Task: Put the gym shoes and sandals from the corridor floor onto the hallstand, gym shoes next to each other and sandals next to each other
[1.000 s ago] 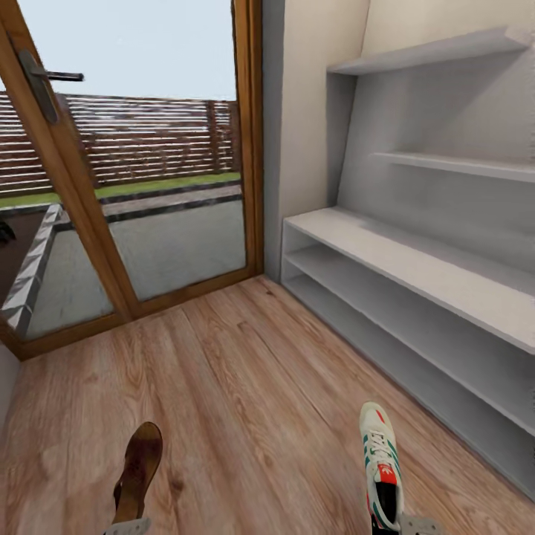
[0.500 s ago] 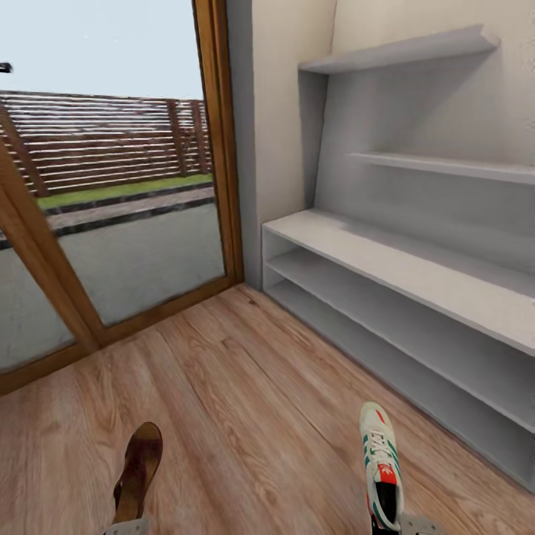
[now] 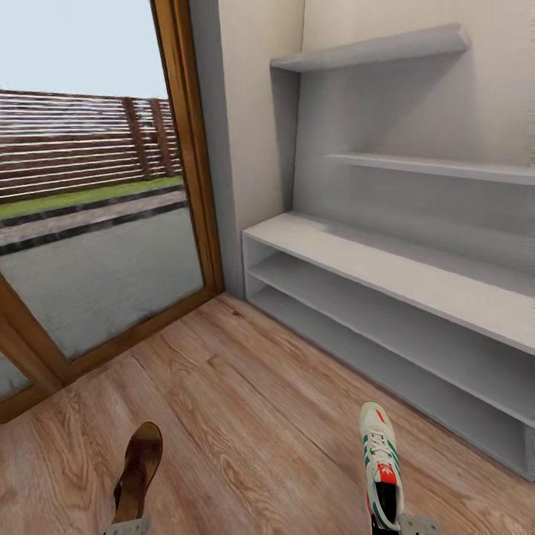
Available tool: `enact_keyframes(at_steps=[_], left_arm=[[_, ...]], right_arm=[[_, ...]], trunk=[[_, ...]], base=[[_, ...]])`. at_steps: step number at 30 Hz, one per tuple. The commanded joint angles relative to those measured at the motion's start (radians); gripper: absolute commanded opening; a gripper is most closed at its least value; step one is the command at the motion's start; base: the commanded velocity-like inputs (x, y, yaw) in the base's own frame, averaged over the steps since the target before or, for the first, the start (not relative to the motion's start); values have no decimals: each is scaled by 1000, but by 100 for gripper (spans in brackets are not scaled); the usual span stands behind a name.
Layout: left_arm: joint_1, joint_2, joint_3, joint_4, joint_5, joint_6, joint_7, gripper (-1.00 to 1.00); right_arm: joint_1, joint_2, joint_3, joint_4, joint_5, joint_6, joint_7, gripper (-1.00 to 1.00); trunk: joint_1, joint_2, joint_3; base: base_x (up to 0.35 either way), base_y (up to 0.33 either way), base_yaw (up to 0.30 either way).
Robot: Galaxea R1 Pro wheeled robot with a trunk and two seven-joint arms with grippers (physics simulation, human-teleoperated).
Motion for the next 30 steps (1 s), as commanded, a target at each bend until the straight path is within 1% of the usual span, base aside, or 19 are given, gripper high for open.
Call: enact_keyframes(at_steps=[1,12,30], left_arm=[[0,0,3,0,2,-2,-3,-100],[0,0,3,0,2,-2,-3,-100],[0,0,3,0,1,-2,-3,-100]], right_arm=[[-1,0,-4,1,0,-4,1,-100],[-1,0,-4,1,0,-4,1,-100],[-1,1,-4,1,0,-4,3,-100]], trunk=[[0,0,-1],[0,0,-1],[0,0,-1]], base=[[185,291,-265],[163,297,-265],[9,303,-265]])
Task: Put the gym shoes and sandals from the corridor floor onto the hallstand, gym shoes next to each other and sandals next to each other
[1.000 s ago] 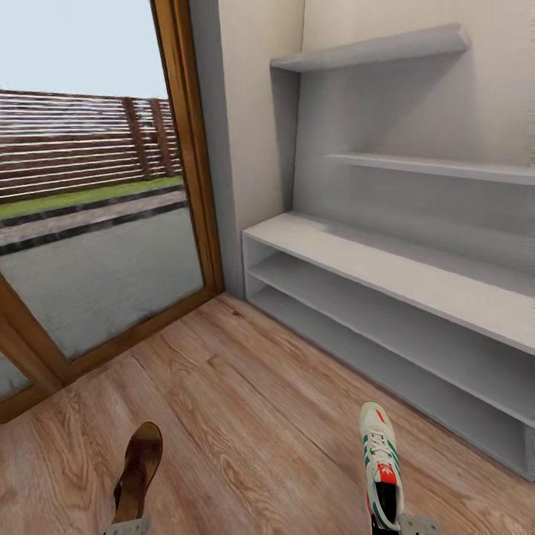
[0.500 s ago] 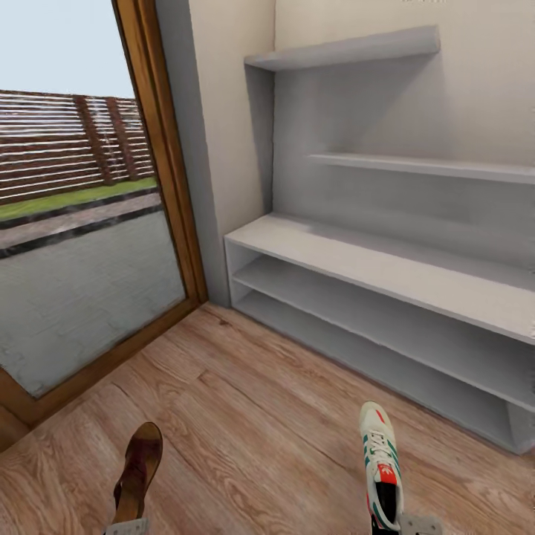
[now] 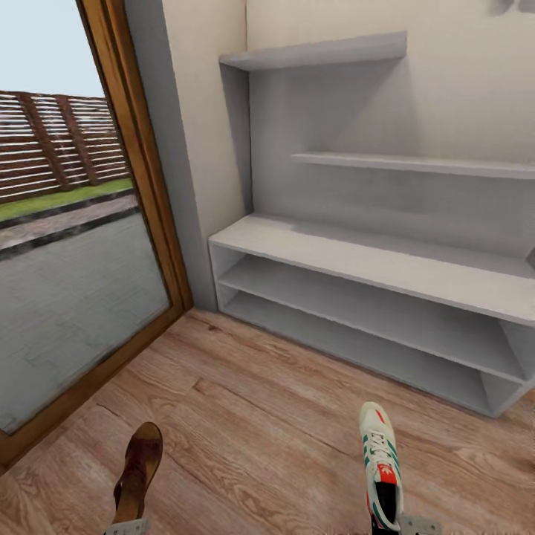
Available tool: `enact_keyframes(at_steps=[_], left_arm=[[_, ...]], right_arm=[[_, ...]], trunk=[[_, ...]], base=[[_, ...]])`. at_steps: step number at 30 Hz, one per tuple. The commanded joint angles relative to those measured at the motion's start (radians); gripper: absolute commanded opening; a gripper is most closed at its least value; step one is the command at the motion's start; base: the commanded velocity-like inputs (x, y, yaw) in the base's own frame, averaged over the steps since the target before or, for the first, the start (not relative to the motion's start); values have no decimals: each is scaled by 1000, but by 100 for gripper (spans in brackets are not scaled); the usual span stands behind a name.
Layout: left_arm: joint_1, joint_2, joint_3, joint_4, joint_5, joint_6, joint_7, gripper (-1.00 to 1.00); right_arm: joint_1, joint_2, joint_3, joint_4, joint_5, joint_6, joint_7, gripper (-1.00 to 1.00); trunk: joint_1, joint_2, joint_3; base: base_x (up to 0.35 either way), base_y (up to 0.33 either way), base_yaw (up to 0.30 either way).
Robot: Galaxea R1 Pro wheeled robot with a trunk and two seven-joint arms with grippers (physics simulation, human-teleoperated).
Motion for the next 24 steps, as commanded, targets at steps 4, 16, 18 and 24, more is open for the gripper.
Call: enact_keyframes(at_steps=[4,16,18,24], left_arm=[[0,0,3,0,2,-2,-3,-100],[1,0,3,0,2,-2,-3,-100],[1,0,3,0,2,-2,-3,-100],[1,0,3,0,2,-2,-3,-100]], right_arm=[[-1,0,-4,1,0,-4,1,-100],[-1,0,-4,1,0,-4,1,-100],[-1,0,-4,1,0,-4,1,-100],[-1,0,-4,1,0,-4,1,-100]], trunk=[[0,0,-1],[0,0,-1],[0,0,-1],[0,0,-1]], base=[[28,304,-265],[181,282,-265],[236,250,-265],[175,160,-265]])
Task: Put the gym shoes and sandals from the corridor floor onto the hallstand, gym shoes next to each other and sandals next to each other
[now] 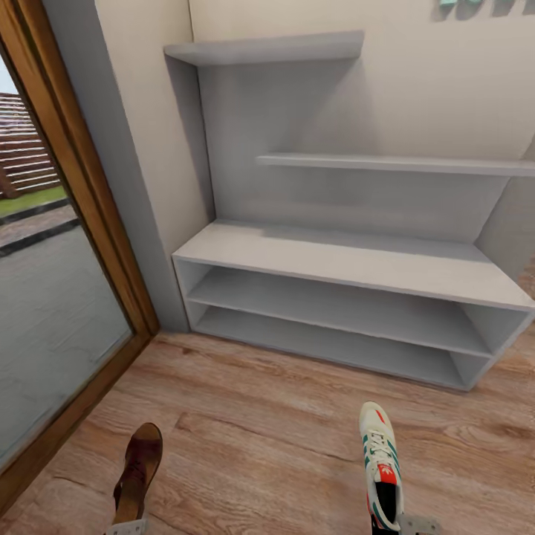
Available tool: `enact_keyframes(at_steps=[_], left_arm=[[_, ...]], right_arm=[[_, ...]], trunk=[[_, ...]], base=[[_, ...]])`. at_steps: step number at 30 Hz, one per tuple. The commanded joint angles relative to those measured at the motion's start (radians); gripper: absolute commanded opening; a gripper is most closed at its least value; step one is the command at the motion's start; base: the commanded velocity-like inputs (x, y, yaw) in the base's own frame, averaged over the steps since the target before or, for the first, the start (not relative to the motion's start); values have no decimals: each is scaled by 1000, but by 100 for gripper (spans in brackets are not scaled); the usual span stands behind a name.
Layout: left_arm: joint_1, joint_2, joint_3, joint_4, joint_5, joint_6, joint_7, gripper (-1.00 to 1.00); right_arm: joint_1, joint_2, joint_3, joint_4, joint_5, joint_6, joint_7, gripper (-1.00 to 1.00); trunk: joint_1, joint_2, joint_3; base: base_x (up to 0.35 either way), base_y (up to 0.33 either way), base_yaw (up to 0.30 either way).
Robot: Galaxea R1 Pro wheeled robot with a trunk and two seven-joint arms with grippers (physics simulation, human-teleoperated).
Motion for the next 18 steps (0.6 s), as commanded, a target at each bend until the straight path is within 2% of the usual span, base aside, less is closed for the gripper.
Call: enact_keyframes(at_steps=[1,18], left_arm=[[0,0,3,0,2,-2,-3,-100],[0,0,3,0,0,-2,-3,-100]], right_arm=[[-1,0,-4,1,0,-4,1,-100],[-1,2,-4,1,0,-4,1,-100]], trunk=[[0,0,-1],[0,0,-1]], base=[[74,53,-265],[8,6,-265]])
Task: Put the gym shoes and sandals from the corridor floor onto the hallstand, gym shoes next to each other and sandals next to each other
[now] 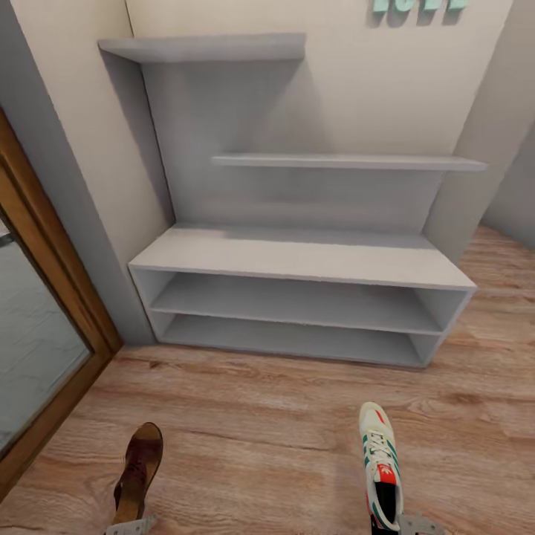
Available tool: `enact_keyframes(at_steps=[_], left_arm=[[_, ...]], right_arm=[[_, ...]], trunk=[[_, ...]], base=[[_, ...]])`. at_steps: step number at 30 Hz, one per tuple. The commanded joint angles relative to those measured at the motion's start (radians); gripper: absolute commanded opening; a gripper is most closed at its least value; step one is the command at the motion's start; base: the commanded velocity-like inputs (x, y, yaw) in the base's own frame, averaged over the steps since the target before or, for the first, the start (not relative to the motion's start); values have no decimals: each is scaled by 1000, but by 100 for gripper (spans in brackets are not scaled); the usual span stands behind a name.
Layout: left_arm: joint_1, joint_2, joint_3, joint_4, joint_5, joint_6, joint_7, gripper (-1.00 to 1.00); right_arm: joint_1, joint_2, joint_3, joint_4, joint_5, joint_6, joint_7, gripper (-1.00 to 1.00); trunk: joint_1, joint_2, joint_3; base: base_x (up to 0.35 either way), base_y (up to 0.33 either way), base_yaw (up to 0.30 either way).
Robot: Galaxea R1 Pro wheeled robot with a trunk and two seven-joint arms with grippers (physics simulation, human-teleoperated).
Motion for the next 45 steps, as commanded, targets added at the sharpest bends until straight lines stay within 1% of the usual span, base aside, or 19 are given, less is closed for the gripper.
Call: enact_keyframes(at_steps=[1,8,16,21,22,25,26,27,29,32,36,37,39,40,42,45], left_arm=[[0,0,3,0,2,-2,-3,-100],[0,0,3,0,-2,-2,-4,-100],[-1,-1,1,-4,-2,6,0,-100],[-15,-7,-3,-18,-4,18,7,-100],[-59,-13,-4,-32,-5,22,8,-100],[-100,-14,-5,-36,-6,51,9,-100],[-170,-22,-6,-41,-6,168,8,-100],[-184,-24,-6,-44,-6,189,8,-100],[-226,-29,-6,-63,-6,254,8,-100],[-260,-36,-6,-94,-6,305,8,-100],[-309,-61,-7,-140,-16,412,8,-100],[-325,-69,-8,-152,-25,455,9,-100],[-340,-74,-8,-163,-37,495,9,-100],[-356,-79,-8,-172,-51,530,10,-100],[-378,-84,-7,-182,-69,572,11,-100],[-411,-86,-7,-189,-81,610,11,-100]], right_arm=[[-1,0,-4,1,0,-4,1,-100],[-1,0,-4,1,0,-3,1,-100],[-1,-1,-4,0,0,-3,3,-100],[-1,-1,-5,-2,-1,-4,1,-100],[-1,-1,-4,-2,-1,-4,2,-100],[-1,-1,-4,-3,-1,-4,2,-100],[-1,-1,-6,-2,-1,-4,1,-100],[-1,-1,-6,-2,-1,-4,1,-100],[-1,-2,-7,-2,-1,-4,0,-100],[-1,-2,-7,-2,-1,-4,0,-100],[-1,-3,-7,-2,-1,-4,-1,-100],[-1,-3,-7,-1,-1,-4,-1,-100],[-1,-5,-7,-1,-1,-4,-1,-100],[-1,-9,-7,-1,-1,-4,-1,-100],[-1,-12,-7,-1,-1,-4,-1,-100],[-1,-15,-7,-1,-1,-4,-1,-100]], trunk=[[0,0,-1],[0,0,-1],[0,0,-1],[0,0,-1],[0,0,-1],[0,0,-1],[0,0,-1],[0,0,-1],[0,0,-1],[0,0,-1],[0,0,-1],[0,0,-1],[0,0,-1],[0,0,-1],[0,0,-1],[0,0,-1]], base=[[0,0,-265],[0,0,-237],[0,0,-36],[0,0,0],[0,0,0],[0,0,0],[0,0,0],[0,0,0],[0,0,0],[0,0,0],[0,0,0],[0,0,0],[0,0,0],[0,0,0],[0,0,0],[0,0,0]])
